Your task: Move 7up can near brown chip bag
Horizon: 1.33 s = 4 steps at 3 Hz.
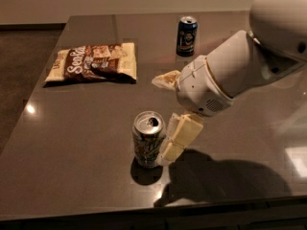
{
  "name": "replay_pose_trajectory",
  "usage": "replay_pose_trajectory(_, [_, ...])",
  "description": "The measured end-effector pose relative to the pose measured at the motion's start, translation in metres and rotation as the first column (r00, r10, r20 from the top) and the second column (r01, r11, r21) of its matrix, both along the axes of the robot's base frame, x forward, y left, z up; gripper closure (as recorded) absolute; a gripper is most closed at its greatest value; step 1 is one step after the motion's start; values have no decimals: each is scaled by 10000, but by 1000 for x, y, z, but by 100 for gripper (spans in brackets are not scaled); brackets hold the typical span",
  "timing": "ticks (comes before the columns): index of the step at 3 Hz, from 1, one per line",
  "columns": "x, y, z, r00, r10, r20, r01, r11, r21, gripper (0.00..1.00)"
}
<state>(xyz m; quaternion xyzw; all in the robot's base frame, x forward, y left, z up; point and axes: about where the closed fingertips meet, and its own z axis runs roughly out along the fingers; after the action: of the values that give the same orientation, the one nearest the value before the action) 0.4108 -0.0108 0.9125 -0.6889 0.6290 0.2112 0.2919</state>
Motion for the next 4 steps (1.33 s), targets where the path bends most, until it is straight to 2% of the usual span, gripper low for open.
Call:
replay_pose_trajectory(1, [-5,8,-6,9999,108,-79,-107,9999,111,0])
replay_pose_trajectory(2, [-8,13,-12,9997,185,-161,-183,9997,140,18])
replay_pose_trajectory(4, [-7,15,-10,9984,238,-513,-216,9988,428,64])
